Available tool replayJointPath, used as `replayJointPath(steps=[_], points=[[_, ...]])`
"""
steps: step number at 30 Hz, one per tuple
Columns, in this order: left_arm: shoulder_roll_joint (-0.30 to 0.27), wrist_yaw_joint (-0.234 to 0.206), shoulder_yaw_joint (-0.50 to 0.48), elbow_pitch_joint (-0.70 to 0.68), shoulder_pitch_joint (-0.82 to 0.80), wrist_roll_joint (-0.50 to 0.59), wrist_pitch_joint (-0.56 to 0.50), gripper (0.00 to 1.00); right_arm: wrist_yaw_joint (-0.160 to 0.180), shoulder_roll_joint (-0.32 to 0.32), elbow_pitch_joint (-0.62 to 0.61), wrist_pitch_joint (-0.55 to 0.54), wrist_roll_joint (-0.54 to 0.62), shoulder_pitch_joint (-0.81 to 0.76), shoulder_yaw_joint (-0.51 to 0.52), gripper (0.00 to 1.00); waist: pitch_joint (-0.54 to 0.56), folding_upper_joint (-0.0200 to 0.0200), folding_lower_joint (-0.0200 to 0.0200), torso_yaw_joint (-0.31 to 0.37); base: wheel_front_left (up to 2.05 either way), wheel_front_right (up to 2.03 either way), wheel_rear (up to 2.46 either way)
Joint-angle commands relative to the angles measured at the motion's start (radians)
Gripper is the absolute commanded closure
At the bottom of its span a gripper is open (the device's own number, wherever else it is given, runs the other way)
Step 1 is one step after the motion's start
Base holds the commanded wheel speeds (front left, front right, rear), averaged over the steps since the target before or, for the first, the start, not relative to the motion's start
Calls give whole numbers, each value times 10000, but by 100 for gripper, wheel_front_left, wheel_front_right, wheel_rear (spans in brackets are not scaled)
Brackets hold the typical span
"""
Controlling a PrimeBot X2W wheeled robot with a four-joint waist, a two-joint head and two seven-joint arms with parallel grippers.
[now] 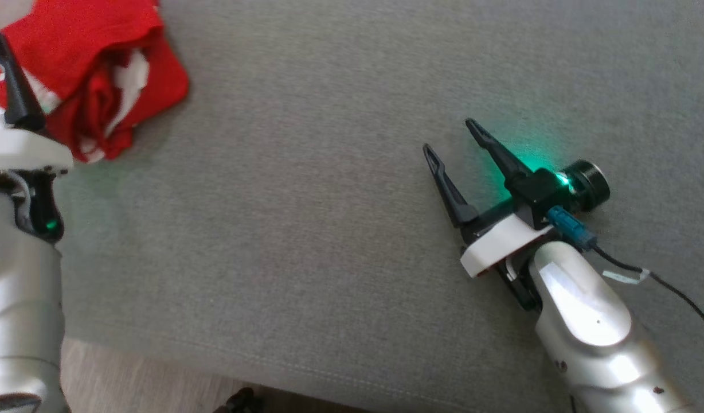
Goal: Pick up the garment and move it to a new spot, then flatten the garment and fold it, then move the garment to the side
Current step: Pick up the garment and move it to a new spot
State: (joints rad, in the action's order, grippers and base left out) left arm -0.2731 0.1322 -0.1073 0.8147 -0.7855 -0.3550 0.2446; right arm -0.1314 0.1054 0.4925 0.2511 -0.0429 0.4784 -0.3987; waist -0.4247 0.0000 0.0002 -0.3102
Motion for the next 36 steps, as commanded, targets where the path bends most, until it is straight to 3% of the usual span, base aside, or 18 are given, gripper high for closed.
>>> replayJointPath(steps=[1, 13, 15, 22, 27, 36], points=[[-785, -19, -51, 124, -284, -450, -134, 0, 7, -46, -247, 107, -8, 109, -223, 0, -310, 0, -2, 316, 0, 0, 0], [-1069, -17, 606, 2306, -1134, -1899, -938, 0, 7, 137, -355, 107, -80, 212, -173, 0, -755, 0, -2, 819, 0, 0, 0], [-1119, -17, 783, 2401, -1218, -1931, -763, 100, 7, 134, -352, 107, -100, 208, -156, 0, -725, 0, -2, 860, 0, 0, 0], [-1433, -16, 1635, 1473, -1780, -1983, 3, 100, 7, -55, -303, 107, -254, 123, 27, 0, -202, 0, -2, 1038, 0, 0, 0], [-1546, -16, 2501, -337, -2310, -1825, 161, 100, 7, -271, -285, 107, -409, -63, 145, 0, 560, 0, -2, 1442, 0, 0, 0], [-555, -16, 4508, -2825, -2472, -1900, 169, 100, 7, -523, -293, 107, -752, -508, 154, 0, 1977, 0, -2, 2855, 0, 0, 0]])
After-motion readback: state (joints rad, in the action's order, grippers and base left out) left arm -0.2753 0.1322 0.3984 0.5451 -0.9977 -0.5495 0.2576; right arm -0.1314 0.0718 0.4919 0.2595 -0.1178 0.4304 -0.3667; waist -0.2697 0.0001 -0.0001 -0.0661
